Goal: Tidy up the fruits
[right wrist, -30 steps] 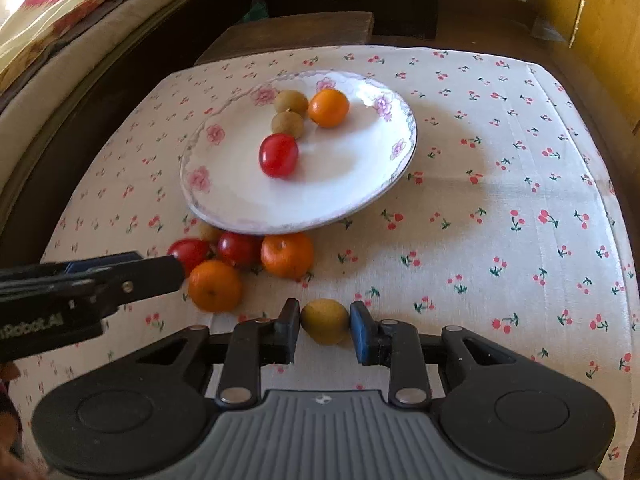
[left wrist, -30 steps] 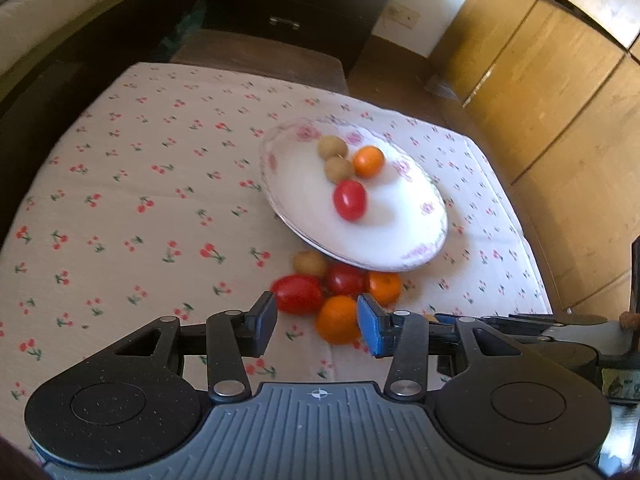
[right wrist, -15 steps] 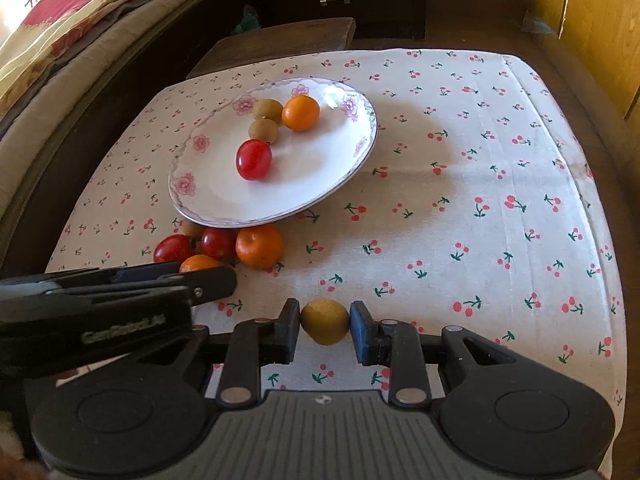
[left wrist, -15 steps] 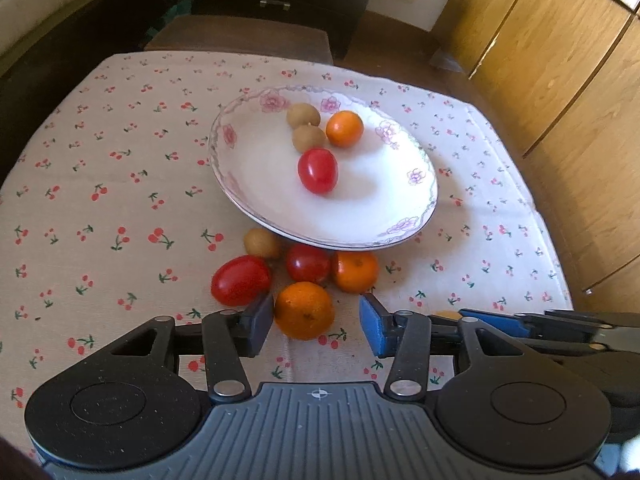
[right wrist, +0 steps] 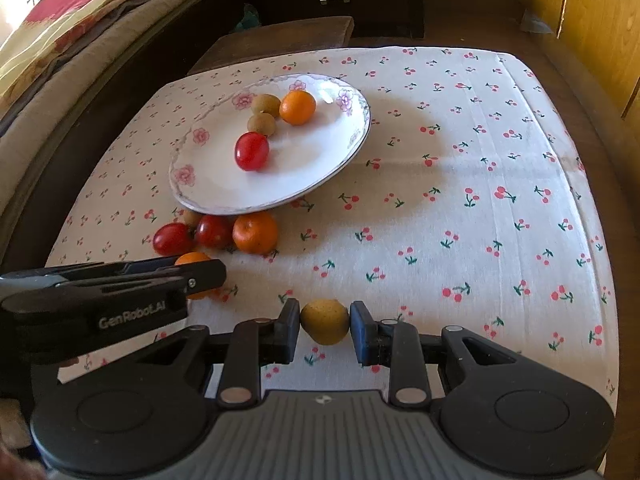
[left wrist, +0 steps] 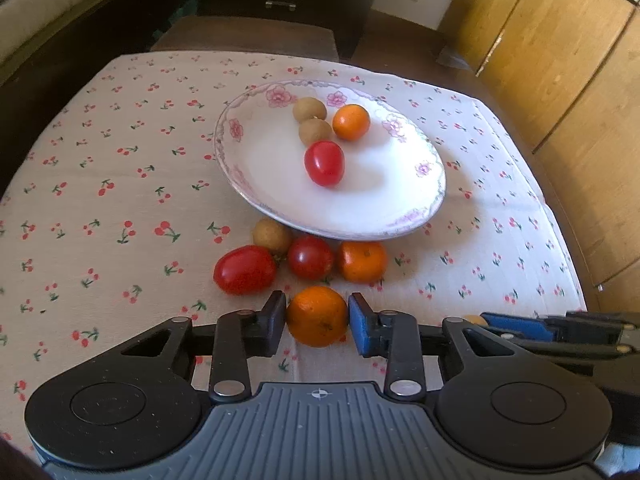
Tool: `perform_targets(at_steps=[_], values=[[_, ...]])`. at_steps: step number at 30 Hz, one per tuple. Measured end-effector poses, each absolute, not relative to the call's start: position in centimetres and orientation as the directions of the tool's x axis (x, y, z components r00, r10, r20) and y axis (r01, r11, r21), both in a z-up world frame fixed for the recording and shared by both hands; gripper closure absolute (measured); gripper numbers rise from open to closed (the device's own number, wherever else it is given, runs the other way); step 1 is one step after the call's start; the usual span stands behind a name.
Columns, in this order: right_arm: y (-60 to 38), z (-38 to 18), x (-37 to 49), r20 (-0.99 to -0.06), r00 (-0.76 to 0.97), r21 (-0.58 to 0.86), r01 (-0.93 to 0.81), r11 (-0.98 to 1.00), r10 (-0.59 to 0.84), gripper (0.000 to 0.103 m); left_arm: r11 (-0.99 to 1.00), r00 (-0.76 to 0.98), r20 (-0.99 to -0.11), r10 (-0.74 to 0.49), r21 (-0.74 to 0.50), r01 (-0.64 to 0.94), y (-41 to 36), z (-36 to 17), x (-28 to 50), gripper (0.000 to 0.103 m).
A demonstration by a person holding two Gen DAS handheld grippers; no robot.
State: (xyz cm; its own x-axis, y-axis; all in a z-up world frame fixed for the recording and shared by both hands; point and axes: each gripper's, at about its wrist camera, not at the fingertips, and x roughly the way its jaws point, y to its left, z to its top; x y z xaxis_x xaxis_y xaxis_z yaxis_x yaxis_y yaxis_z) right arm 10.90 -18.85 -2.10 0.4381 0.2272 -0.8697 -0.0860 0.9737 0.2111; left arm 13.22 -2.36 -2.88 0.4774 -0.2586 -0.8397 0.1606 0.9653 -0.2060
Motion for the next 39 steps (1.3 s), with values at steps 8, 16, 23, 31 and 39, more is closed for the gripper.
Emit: perform_targets(at_steps=[8,16,23,31,39], values=[[-18.4,-1.8,8.3,-0.876,0.424,0.196,-0.122,0.973,0.229,0.074,0.958,0.455,-0.845,-0.281,-0.220,0.183,-1.2,-2.8,9.5,0.061],[-17.6,-2.7,7.2,-0.891,0.395,0.176,-0.158,0.972,0.226,0.074,0.961,0.457,-0.849,-0.267,-0.197,0.195,-1.1,-2.9,8.2,0.056],[-17.8,-2.9,7.5,-0.893,0.389,0.180,-0.152,0.972,0.227,0.072,0.964,0.470,-0.847,-0.249,-0.169,0.206,-2.4,-3.0,8.3,0.045],[-18.2,-2.9,7.7,-0.894,0.385,0.191,-0.135,0.972,0.229,0.062,0.973,0.471,-0.853,-0.225,-0.170,0.157,-2.1,-3.4,8.6,0.039],[-18.9,-2.3,8.0,-0.883,0.406,0.196,-0.132,0.972,0.233,0.062,0.974,0.481,-0.848,-0.221,-0.166,0.154,-3.0,-3.4,9.2,0.039]])
